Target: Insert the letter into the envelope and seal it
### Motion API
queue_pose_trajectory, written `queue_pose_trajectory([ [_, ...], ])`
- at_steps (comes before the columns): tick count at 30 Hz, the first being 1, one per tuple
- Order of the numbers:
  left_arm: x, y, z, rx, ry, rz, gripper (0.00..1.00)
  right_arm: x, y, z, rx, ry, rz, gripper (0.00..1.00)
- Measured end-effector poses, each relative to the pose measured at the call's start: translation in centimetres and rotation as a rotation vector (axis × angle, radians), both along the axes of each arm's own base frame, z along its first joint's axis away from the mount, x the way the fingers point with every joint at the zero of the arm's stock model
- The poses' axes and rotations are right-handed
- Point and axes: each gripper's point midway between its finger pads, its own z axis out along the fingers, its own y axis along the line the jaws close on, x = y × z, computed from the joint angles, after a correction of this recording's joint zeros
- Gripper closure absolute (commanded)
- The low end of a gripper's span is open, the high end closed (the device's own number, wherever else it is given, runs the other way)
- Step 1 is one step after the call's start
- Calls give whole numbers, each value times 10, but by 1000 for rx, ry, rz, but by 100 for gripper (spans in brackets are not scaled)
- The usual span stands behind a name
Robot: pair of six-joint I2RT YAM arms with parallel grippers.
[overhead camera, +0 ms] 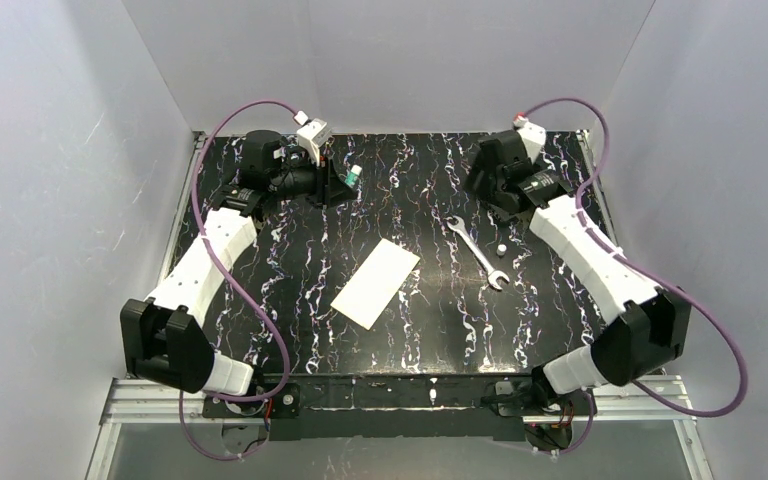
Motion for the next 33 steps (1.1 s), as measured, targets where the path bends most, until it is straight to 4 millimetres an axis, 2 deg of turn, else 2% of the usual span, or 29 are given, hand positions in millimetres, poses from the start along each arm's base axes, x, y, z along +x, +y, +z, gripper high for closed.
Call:
queue_pose_trajectory([
  [2, 1, 0, -2, 0, 9, 3, 100, -1, -42, -43, -83, 125, -92, 24],
  [5, 1, -1, -1, -4, 8, 2, 100, -15, -88, -100, -162, 311, -189, 24],
  [7, 1, -1, 0, -9, 8, 1, 100, -29, -105, -129, -187, 414, -213, 36],
  [10, 1, -3, 2, -21, 7, -5, 100, -42, -111, -154, -189, 500, -202, 41],
  [13, -1, -4, 0, -31, 17, -13, 100, -47, -111, -168, -185, 549, -185, 38],
  [18, -4, -5, -2, -39, 31, -22, 100, -41, -107, -184, -186, 581, -154, 35],
  [26, -4, -6, -1, -48, 39, -20, 100, -38, -108, -215, -194, 658, -132, 43],
  [33, -4, -6, 0, -50, 42, -19, 100, -30, -108, -222, -183, 651, -122, 48],
])
